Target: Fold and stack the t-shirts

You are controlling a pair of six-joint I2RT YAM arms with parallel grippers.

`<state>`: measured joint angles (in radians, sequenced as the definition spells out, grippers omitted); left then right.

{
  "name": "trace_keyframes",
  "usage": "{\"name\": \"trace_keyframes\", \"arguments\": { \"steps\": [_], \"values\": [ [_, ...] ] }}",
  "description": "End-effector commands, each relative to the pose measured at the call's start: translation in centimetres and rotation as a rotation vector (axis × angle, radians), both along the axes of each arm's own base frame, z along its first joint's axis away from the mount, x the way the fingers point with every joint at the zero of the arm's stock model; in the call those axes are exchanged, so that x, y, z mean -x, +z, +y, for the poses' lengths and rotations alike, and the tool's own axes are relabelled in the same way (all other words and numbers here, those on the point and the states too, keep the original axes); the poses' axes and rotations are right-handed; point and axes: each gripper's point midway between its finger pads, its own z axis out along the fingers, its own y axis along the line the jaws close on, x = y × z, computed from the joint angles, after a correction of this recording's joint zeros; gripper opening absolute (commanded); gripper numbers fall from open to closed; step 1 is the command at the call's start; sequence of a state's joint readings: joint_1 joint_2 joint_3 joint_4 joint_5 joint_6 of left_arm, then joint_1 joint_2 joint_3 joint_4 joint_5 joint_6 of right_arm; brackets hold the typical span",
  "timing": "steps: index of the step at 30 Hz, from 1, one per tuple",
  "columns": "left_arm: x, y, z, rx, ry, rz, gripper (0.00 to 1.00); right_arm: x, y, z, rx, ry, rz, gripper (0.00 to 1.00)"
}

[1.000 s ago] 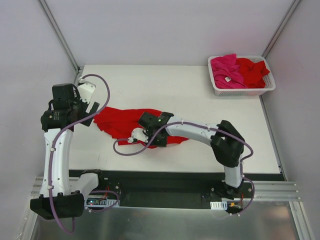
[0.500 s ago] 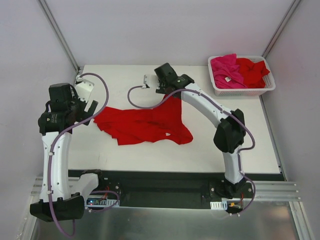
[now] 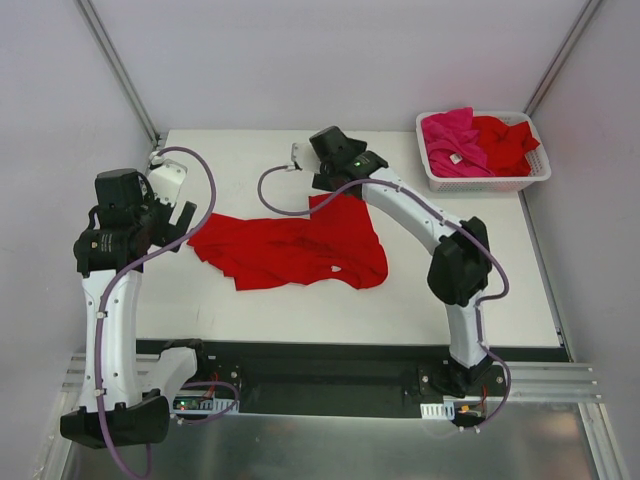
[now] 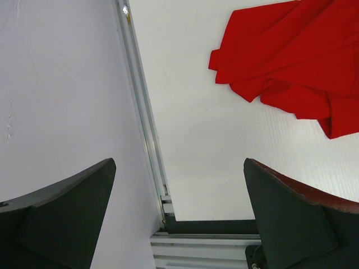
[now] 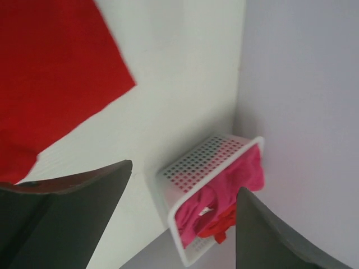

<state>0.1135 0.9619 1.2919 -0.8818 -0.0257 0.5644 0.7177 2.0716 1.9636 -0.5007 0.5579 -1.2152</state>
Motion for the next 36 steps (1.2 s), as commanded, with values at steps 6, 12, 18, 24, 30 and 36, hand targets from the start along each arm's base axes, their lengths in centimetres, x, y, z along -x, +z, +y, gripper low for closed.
{"name": "trace_keyframes", "arguments": {
  "steps": [6,12,18,24,30,36],
  "values": [
    [0.7,0.1,-0.2,0.027,0.005,-0.006,0.99,9.7,-7.3,-3.5,-0.059,-0.053,0.403,0.83],
    [0.8,0.1,-0.1,0.021,0.007,0.005,0.99,11.1,-10.8,-2.6,-0.1,-0.024,0.563,0.86],
    [0.5,0.1,0.3,-0.002,0.013,0.016,0.99,10.1,-14.5,-2.2,-0.055,-0.017,0.647,0.93],
    [0.3,0.1,0.8,-0.023,0.027,0.036,0.99,7.7,-17.3,-2.2,0.056,0.012,0.647,0.96],
    [0.0,0.6,1.3,-0.041,0.037,0.043,0.99,2.0,-16.4,-2.7,0.213,0.05,0.448,0.96],
    [-0.3,0.6,1.4,-0.037,0.042,0.051,0.99,-6.3,-13.2,-2.3,0.434,0.153,0.133,0.96]
  ]
}}
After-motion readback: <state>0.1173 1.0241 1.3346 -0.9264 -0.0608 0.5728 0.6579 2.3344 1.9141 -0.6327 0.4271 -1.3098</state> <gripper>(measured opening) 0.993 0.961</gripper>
